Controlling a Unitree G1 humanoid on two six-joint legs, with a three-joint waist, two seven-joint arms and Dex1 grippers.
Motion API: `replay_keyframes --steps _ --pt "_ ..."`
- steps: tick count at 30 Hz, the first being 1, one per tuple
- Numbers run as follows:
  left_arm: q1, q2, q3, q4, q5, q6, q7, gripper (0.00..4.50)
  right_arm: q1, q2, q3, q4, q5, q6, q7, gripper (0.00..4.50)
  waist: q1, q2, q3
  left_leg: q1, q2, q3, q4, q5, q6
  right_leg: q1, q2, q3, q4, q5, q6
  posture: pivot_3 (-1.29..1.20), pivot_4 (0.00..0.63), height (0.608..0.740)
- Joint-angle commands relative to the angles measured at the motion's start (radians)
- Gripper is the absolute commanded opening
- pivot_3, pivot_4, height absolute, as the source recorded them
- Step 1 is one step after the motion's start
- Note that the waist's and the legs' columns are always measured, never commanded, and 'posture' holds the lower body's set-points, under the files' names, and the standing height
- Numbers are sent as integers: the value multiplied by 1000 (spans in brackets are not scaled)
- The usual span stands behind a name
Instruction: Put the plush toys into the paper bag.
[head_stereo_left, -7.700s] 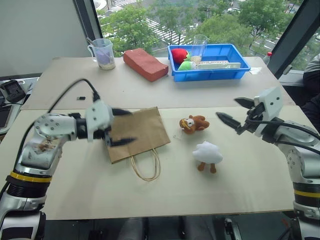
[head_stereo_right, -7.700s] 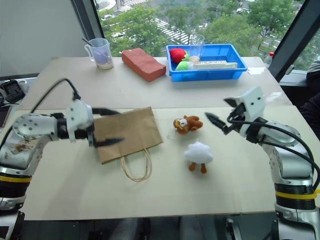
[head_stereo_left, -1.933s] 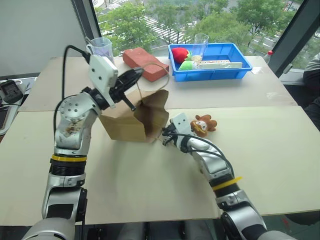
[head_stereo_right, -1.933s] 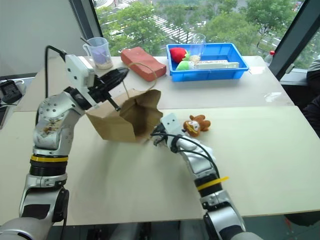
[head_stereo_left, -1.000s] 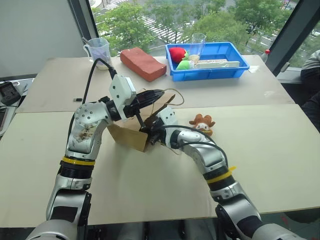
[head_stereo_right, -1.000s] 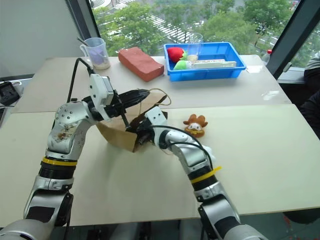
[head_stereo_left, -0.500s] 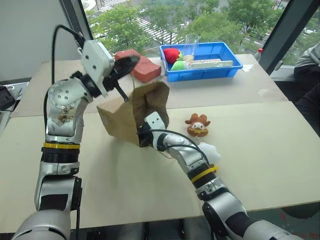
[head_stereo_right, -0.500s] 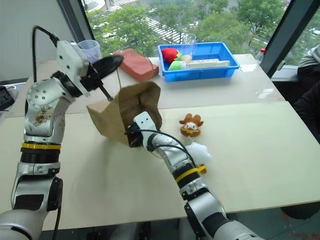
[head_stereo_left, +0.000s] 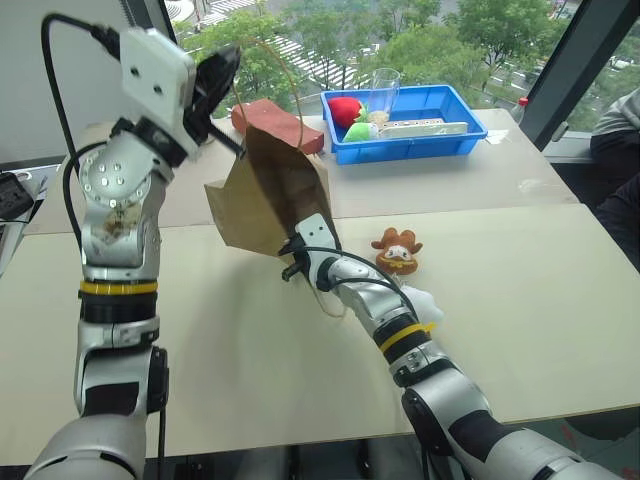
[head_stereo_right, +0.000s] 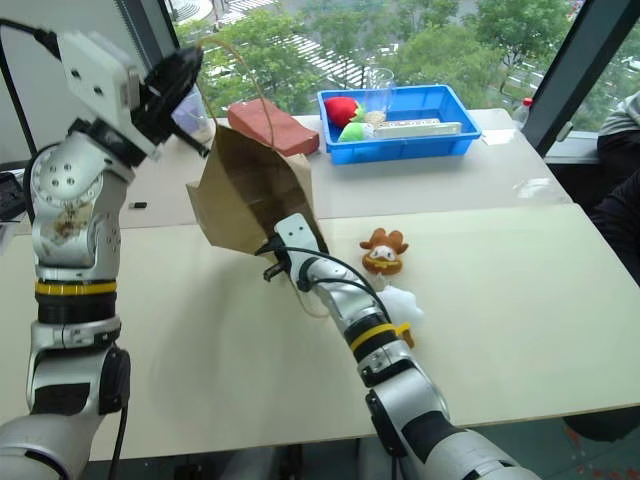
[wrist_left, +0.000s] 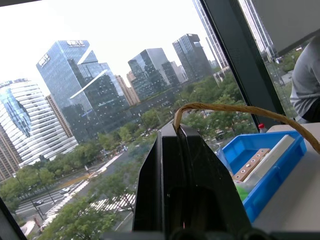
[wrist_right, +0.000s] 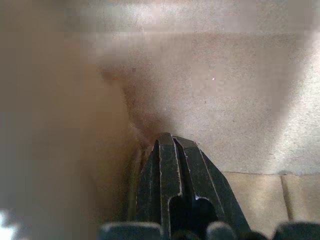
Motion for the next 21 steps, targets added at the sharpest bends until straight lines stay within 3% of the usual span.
replay_keyframes --steps 1,9,15,21 --pt "54 25 -9 -85 -38 28 -59 0 -18 47 -24 -31 36 -24 45 50 -1 0 0 0 0 0 0 0 0 0 0 0 0 0 0 0 150 740" --pt "67 26 -43 -23 -20 -54 -139 0 28 -11 -49 -333 124 94 147 50 -1 0 0 -8 -1 -1 0 0 0 -9 0 0 1 0 0 0 150 740" --pt "62 17 -71 25 -22 -96 -196 0 43 -53 -121 -621 261 272 158 1844 -1 0 0 -13 -9 -3 2 0 0 -17 -3 0 4 0 0 0 150 740" --pt "53 -1 -82 59 -25 -122 -221 0 98 -133 -157 -770 287 277 153 3927 2 0 0 -13 -10 -4 2 0 0 -17 -4 0 4 0 0 0 150 740"
